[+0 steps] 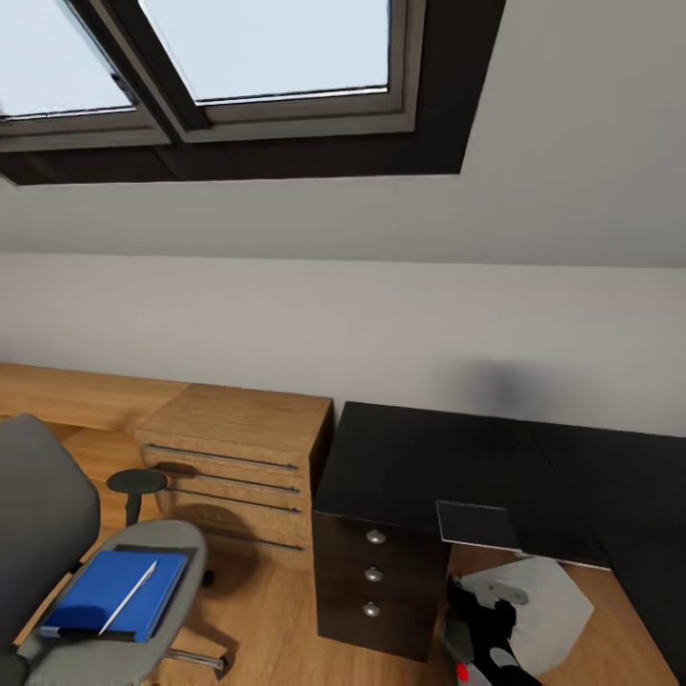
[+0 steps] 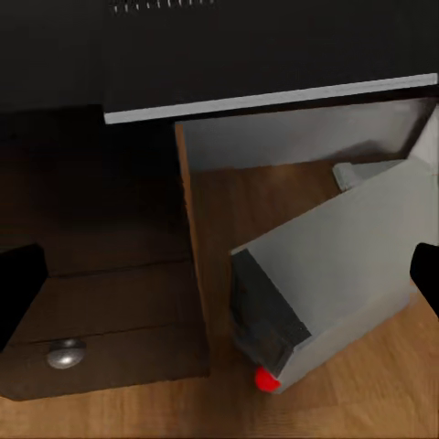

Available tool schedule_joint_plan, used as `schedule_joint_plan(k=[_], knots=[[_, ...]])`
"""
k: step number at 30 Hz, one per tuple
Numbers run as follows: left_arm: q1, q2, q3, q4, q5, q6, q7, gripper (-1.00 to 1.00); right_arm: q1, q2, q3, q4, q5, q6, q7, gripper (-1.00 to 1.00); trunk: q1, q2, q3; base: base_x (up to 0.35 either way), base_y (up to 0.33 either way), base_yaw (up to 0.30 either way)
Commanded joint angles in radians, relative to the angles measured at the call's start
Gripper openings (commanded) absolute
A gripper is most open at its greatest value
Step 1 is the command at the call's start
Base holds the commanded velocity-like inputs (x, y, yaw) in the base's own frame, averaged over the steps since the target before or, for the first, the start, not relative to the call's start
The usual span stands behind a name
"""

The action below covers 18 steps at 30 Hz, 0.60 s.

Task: In the bedroom, organize the workspace by keeping the computer under the desk, ensuring the monitor is on the desk, placing the keyboard on the desk next to the monitor, placing the mouse on the desk next to the keyboard, moving the folder from the swivel chair onto the desk next to the mouse, stacking the notebook on top of the folder with the pen on top of the notebook, and positioning the swivel chair next to the desk.

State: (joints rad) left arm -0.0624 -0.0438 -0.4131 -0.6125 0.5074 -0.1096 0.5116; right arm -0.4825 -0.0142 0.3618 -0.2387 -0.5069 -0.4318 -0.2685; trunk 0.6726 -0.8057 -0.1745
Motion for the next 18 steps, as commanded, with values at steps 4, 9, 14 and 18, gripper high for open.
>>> schedule_joint_plan(k=[4, 9, 14, 18], knots=[[-0.001, 0.000, -0.009, 0.000, 0.008, -0.007, 0.006, 1.00, -0.001, 0.065, 0.005, 0.042, -0.006, -0.039, -0.005, 1.00, 0.000, -0.001, -0.004, 0.000, 0.000, 0.271], [-0.001, 0.002, -0.007, 0.037, -0.020, -0.009, 0.008, 1.00, -0.001, 0.115, 0.005, 0.084, -0.006, -0.043, -0.004, 1.00, 0.000, -0.001, -0.007, 0.000, 0.000, 0.271], [-0.002, 0.005, -0.004, 0.157, -0.034, -0.051, 0.006, 1.00, -0.001, 0.134, 0.006, 0.101, -0.005, -0.044, -0.003, 1.00, 0.000, -0.001, -0.010, 0.000, 0.000, 0.271], [-0.002, 0.007, 0.000, 0.306, -0.033, -0.210, 0.003, 1.00, -0.001, 0.142, 0.006, 0.105, -0.004, -0.044, -0.003, 1.00, 0.000, -0.001, -0.011, 0.000, 0.000, 0.276]])
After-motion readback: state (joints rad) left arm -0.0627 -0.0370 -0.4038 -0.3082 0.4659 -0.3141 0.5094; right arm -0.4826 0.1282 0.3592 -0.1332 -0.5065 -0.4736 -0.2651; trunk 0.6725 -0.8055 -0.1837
